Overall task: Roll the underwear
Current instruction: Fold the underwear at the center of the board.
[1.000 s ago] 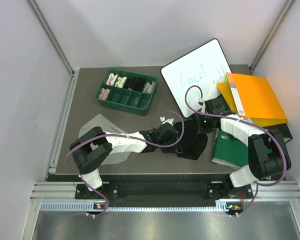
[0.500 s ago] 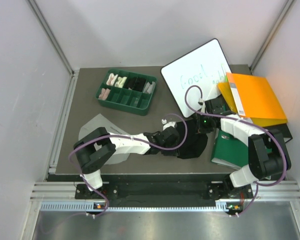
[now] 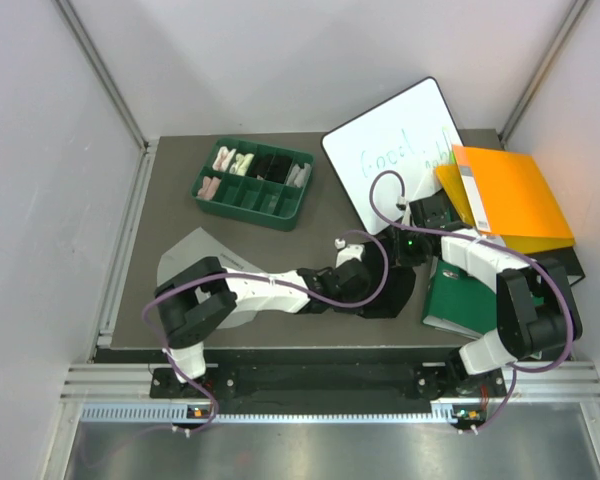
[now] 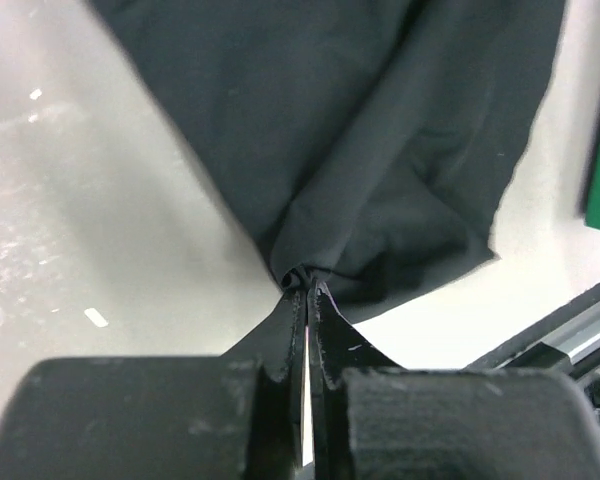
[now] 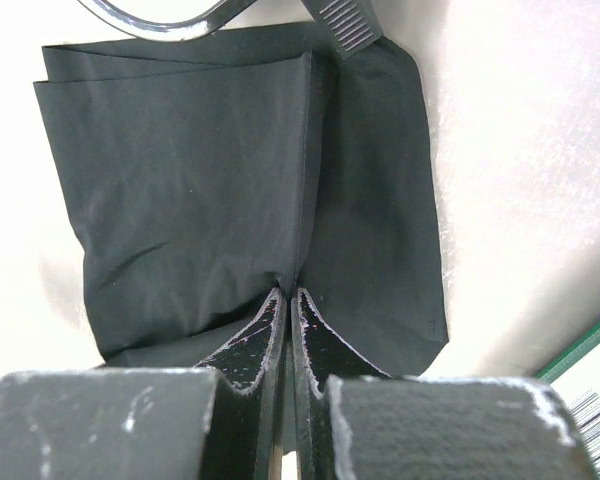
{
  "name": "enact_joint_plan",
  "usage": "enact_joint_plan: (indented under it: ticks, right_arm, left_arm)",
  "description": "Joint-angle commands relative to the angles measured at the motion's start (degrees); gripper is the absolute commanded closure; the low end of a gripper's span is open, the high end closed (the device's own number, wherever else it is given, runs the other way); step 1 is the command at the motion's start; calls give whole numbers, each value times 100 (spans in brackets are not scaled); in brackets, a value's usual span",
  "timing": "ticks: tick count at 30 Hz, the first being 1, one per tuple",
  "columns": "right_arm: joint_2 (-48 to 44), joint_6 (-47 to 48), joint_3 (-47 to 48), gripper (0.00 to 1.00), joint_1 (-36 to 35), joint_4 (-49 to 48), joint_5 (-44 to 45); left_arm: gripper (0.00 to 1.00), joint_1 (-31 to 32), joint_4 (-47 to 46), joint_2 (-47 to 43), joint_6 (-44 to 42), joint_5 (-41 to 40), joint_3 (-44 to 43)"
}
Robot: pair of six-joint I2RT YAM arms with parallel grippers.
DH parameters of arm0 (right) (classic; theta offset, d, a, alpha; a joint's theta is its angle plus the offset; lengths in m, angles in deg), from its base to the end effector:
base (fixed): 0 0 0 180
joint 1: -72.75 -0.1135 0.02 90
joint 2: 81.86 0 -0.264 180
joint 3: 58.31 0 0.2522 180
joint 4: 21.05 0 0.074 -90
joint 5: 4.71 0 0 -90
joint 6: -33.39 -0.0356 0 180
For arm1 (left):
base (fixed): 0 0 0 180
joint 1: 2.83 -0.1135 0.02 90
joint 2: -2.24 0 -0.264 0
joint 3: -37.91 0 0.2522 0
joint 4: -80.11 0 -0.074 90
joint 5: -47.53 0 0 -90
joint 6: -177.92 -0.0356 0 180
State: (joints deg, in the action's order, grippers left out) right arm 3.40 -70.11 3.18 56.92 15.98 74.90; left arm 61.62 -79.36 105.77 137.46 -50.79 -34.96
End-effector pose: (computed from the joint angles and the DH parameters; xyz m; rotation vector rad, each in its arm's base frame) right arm 0.2697 0.0831 0.1798 -0.1173 2.6626 0.4101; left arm 0.1630 -0.3290 0.1565 0.2689 2.5642 -0.6593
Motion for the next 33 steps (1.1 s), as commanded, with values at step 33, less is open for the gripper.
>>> enact_joint_plan:
  ticks: [33]
  right_arm:
    - [273,295,773,100,309,108,160]
  left_arm:
    - [79,815,528,739,-1271,-654,-1841]
